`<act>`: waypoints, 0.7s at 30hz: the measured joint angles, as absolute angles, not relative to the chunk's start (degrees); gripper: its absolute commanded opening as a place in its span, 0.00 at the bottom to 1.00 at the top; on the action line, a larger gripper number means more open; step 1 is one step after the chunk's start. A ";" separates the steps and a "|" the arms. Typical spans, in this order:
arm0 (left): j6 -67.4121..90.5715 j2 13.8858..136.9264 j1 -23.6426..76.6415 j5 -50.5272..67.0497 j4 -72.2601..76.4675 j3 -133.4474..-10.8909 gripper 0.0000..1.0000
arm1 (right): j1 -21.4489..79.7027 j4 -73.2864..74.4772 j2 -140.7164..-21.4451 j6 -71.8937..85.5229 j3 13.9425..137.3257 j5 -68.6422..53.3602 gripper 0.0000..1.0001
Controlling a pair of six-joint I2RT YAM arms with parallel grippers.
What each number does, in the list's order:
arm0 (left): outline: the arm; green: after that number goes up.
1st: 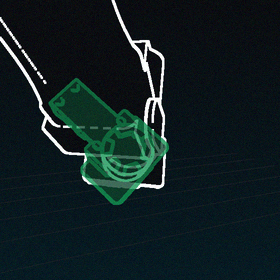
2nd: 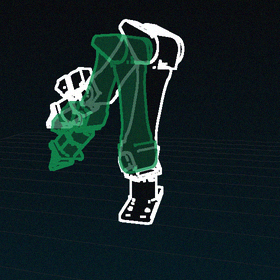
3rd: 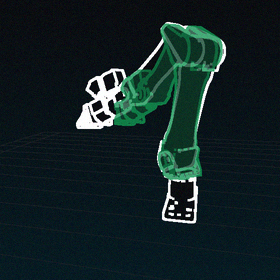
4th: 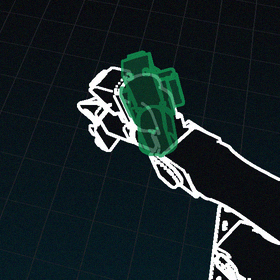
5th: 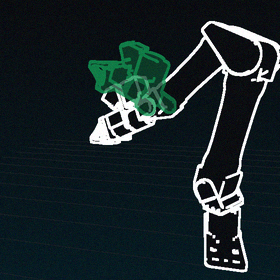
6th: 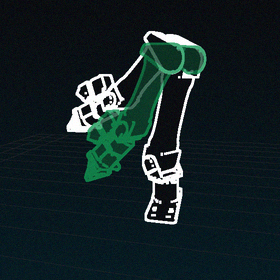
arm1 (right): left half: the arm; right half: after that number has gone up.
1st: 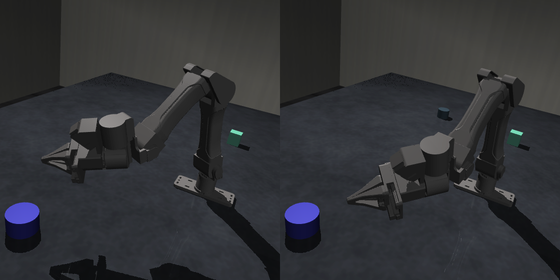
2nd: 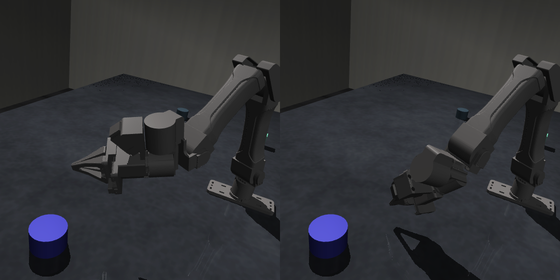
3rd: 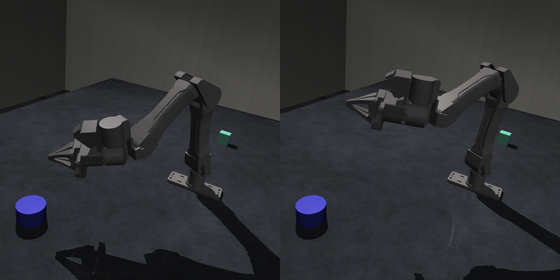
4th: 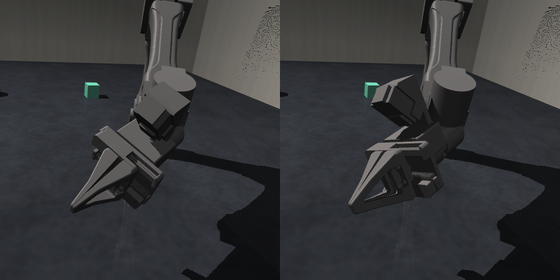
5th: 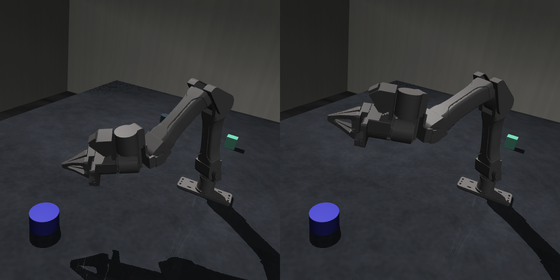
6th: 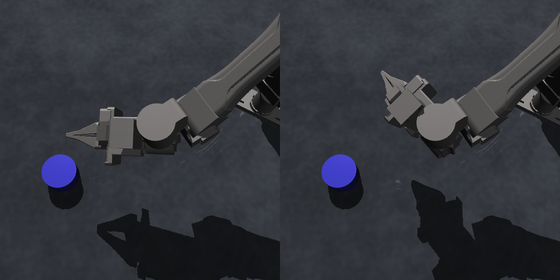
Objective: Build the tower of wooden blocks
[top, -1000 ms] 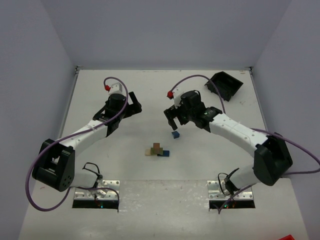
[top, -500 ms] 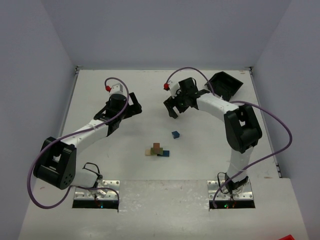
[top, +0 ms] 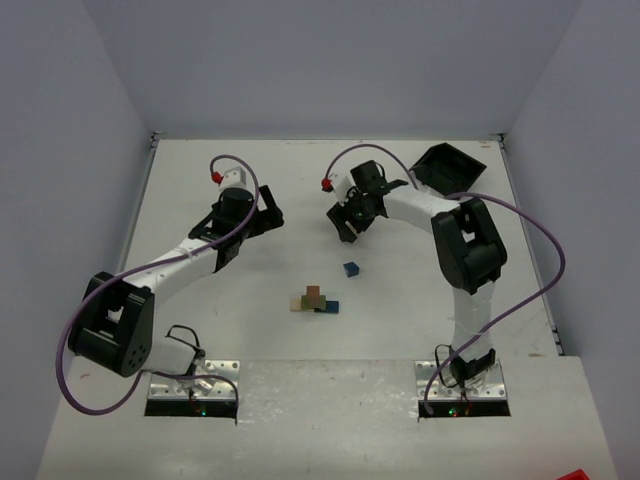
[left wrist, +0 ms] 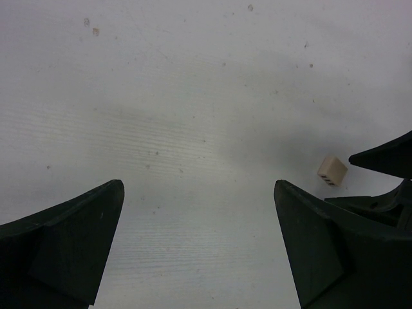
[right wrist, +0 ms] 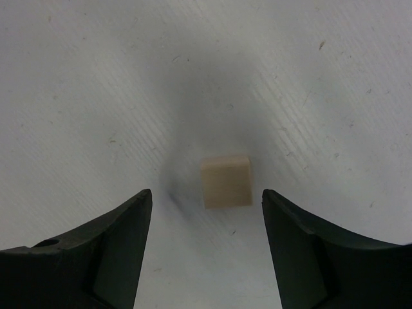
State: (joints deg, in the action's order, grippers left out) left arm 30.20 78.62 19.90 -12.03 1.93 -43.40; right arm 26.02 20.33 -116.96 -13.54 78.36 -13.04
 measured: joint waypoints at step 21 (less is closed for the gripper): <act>30.20 78.86 19.90 -12.03 1.93 -43.40 1.00 | 26.02 19.81 -119.11 -13.24 78.48 -10.56 0.46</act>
State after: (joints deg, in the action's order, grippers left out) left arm 30.20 78.86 19.90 -12.03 1.93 -43.40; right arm 26.02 19.81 -119.11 -13.24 78.48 -10.56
